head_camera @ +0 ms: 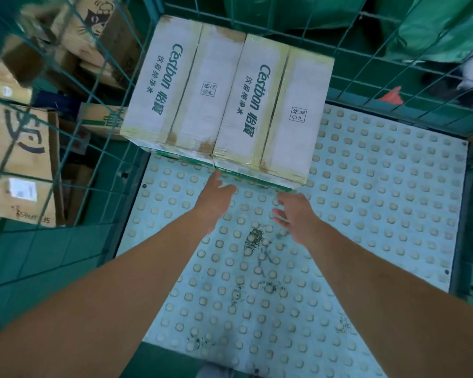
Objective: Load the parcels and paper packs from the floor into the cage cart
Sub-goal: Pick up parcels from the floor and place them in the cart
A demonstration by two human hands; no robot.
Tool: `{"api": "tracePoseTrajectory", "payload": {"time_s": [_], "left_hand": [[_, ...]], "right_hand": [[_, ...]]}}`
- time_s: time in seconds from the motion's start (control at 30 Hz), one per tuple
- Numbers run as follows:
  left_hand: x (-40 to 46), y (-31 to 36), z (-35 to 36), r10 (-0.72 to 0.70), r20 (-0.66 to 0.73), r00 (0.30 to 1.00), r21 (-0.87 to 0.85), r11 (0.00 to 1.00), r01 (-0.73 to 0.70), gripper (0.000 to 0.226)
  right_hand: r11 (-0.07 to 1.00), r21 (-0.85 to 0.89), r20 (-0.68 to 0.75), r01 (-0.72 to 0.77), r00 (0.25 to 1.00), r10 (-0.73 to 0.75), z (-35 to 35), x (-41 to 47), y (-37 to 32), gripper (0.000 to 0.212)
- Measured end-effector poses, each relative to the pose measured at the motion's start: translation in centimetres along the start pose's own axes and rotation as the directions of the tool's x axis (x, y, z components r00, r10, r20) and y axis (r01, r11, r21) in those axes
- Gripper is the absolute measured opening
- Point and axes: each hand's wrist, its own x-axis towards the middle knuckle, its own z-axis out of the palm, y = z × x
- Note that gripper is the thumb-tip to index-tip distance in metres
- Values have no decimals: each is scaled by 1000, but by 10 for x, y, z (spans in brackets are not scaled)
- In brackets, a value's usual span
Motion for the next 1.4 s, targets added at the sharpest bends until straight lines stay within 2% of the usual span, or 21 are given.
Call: {"api": "tracePoseTrajectory", "payload": {"time_s": [0.13,0.27,0.43,0.57,0.63,0.77,0.9,1.0,1.07,1.17,1.27,1.4], "left_hand": [[-64,-15,-16,-85,-35,996,-99,992,81,63],[-149,-21,-31,-188,-75,979,-217,962,168,56],[-267,-38,-48,-249,-108,962,-371,908,193,52],[-362,-49,-58,-295,-156,943,-489,852,186,46],[-413,-52,-63,-300,-199,933,-527,835,156,44],[-485,-61,-68,-314,-255,914,-613,784,99,42],[-547,-79,-73,-317,-285,905,-664,746,52,18],[-582,-101,-75,-337,-323,884,-707,707,11,17],[-603,-119,-79,-384,-382,841,-762,645,-52,23],[-630,-144,-82,-458,-380,804,-851,513,-110,23],[-653,-175,-84,-527,-397,752,-885,436,-162,30],[-678,-206,-82,-583,-395,710,-912,343,-226,22]], "right_hand": [[988,-150,117,30,993,-13,6,-60,24,67],[952,-293,226,93,974,-26,6,-136,45,53],[934,-347,260,88,966,6,2,-252,61,29],[907,-393,359,150,933,1,-13,-339,80,14],[893,-409,398,189,917,-11,-20,-378,91,9],[871,-433,472,234,881,-2,-27,-428,118,19],[837,-478,542,265,839,44,-26,-470,151,20],[787,-544,573,292,814,94,-21,-492,175,12],[734,-592,594,333,796,118,-14,-508,190,10],[679,-634,615,369,773,155,-6,-529,209,8],[623,-662,639,416,748,179,4,-546,227,8],[521,-704,656,483,723,216,17,-560,251,10]]}}
